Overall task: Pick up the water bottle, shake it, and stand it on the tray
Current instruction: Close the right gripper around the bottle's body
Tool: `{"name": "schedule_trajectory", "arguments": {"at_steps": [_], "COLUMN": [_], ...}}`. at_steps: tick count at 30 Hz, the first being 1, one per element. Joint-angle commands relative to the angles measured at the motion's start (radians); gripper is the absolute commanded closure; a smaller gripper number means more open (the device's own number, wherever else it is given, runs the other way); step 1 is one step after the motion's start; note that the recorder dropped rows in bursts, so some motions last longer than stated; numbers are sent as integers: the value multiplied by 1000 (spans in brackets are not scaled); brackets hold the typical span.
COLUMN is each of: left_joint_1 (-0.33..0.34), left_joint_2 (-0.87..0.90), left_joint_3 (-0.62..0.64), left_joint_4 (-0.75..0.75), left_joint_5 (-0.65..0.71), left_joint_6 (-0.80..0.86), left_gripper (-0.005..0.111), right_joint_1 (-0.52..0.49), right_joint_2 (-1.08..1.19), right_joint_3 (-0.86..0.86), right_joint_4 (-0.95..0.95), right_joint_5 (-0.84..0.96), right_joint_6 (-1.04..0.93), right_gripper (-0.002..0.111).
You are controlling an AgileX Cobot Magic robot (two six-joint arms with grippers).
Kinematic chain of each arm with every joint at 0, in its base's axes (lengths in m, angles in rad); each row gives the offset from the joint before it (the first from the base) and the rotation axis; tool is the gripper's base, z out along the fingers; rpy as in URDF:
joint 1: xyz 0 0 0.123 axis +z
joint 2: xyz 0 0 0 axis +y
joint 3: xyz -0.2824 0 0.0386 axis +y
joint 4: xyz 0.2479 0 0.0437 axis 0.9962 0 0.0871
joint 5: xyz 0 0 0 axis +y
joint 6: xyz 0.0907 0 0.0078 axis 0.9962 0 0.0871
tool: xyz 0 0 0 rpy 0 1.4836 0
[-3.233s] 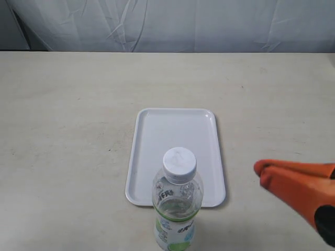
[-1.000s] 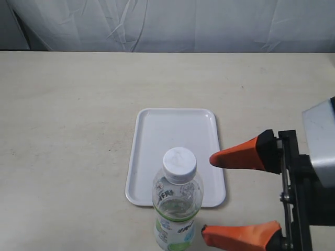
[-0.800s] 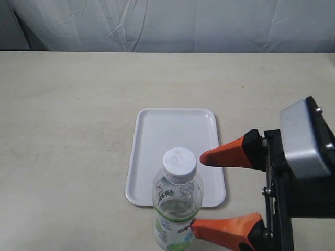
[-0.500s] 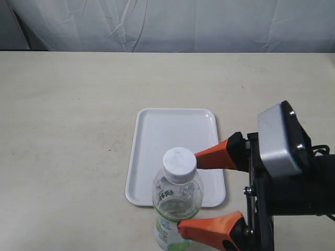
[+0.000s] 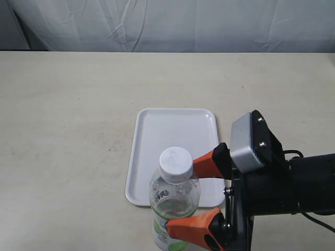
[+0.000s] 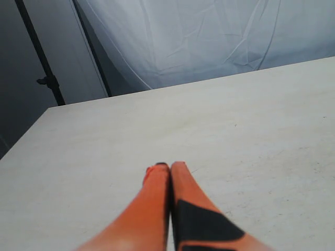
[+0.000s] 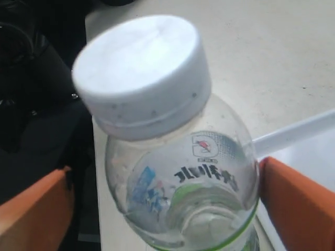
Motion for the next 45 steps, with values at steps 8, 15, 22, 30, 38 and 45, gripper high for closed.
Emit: {"name": "schedule_trajectory", "arguments": {"at_steps": [8,15,22,30,38,45], "left_joint_1": [0,0,0,0,0,0], "left_joint_2": [-5,-5,-5,-5,-5,-5], "left_joint_3": [4,4,4,4,4,4], "left_joint_4": [-4,-4,-4,-4,-4,-4], "left_joint_5": [-4,-4,-4,-4,-4,-4], "left_joint_6": [-3,-3,-3,-3,-3,-3], "left_gripper": [106,106,106,106,106,106], "right_joint_1": [3,5,4,53,69,69], "right_joint_2": [3,3,3,3,43,204], "right_joint_3": [-3,-3,-3,-10,-54,-64], "right_joint_4": [11,11,11,11,11,11], "right_joint_5": [-86,-81,-79,-144,-177,-97], "right_joint_6": [-8,-8,-8,-8,-8,-8], "right_gripper": [16,16,16,16,16,16]}}
